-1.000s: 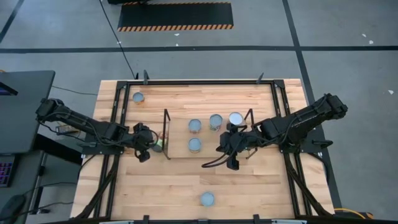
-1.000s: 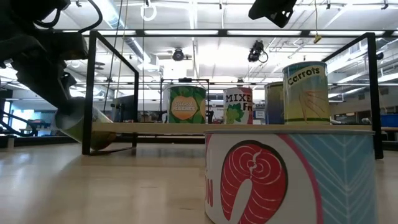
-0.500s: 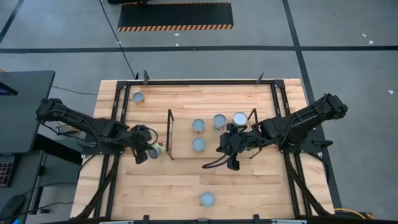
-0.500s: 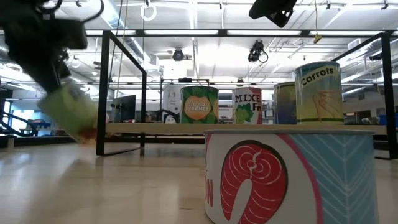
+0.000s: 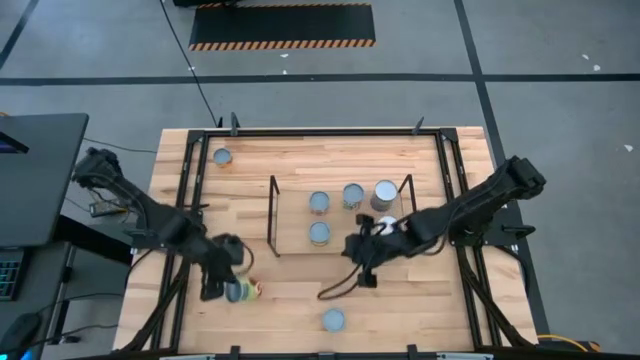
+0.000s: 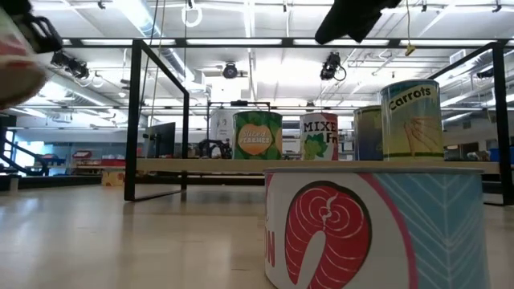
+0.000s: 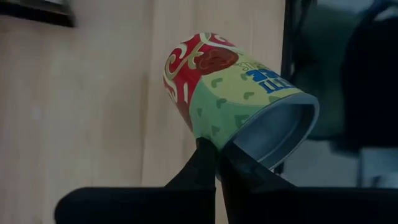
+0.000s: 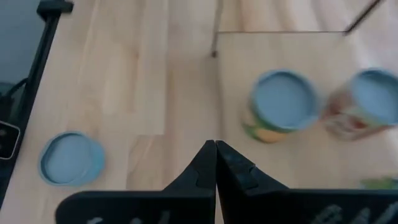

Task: Pick and place cans onto a shelf
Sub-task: Put the canned spaghetti sauce on the shelf

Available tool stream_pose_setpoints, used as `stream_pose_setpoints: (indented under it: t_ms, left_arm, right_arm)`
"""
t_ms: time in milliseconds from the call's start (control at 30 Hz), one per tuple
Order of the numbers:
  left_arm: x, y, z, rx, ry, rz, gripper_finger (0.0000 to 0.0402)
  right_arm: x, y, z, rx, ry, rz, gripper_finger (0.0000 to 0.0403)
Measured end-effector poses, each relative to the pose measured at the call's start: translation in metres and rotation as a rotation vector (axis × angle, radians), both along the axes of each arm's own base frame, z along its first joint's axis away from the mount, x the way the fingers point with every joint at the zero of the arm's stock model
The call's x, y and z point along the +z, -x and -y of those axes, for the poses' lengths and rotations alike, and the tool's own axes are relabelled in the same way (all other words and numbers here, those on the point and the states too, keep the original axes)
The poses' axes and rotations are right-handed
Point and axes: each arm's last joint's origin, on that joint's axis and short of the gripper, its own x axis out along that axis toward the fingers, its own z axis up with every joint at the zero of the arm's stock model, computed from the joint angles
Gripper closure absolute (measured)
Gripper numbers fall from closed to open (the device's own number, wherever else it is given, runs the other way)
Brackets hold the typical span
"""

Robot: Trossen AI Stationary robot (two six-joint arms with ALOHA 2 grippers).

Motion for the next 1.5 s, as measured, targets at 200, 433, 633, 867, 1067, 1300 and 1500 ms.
stream_pose_setpoints:
  t_ms: [200, 433, 633, 867, 1067, 1300, 1500]
  left_arm:
    - [-0.027, -0.013, 0.03, -0.019, -0.058, -0.104, 0.0395]
    - [-0.032, -0.039, 0.044, -0.126, -0.061, -0.157, 0.0395]
    - [-0.034, -0.067, 0.041, -0.173, -0.157, -0.093, 0.0382]
    - [-0.04, -0.093, 0.032, -0.183, -0.097, -0.135, 0.0381]
    - [-0.03, -0.104, 0.027, -0.178, -0.07, -0.12, 0.038]
    - [-0.04, -0.11, 0.029, -0.183, -0.097, -0.105, 0.0362]
    - [-0.045, -0.113, 0.034, -0.204, -0.123, -0.077, 0.0329]
  right_arm:
    - [-0.022, -0.017, -0.038, 0.096, -0.058, 0.085, 0.0397]
    - [-0.024, -0.027, -0.074, 0.22, -0.012, 0.289, 0.0387]
    - [-0.034, -0.033, -0.076, 0.172, 0.024, 0.303, 0.0352]
    - [-0.06, -0.047, -0.087, 0.178, -0.001, 0.336, 0.0302]
    - [-0.062, -0.051, -0.084, 0.166, 0.003, 0.353, 0.0268]
    - [-0.072, -0.056, -0.087, 0.176, 0.008, 0.368, 0.024]
    - [-0.091, -0.068, -0.095, 0.2, -0.016, 0.386, 0.0228]
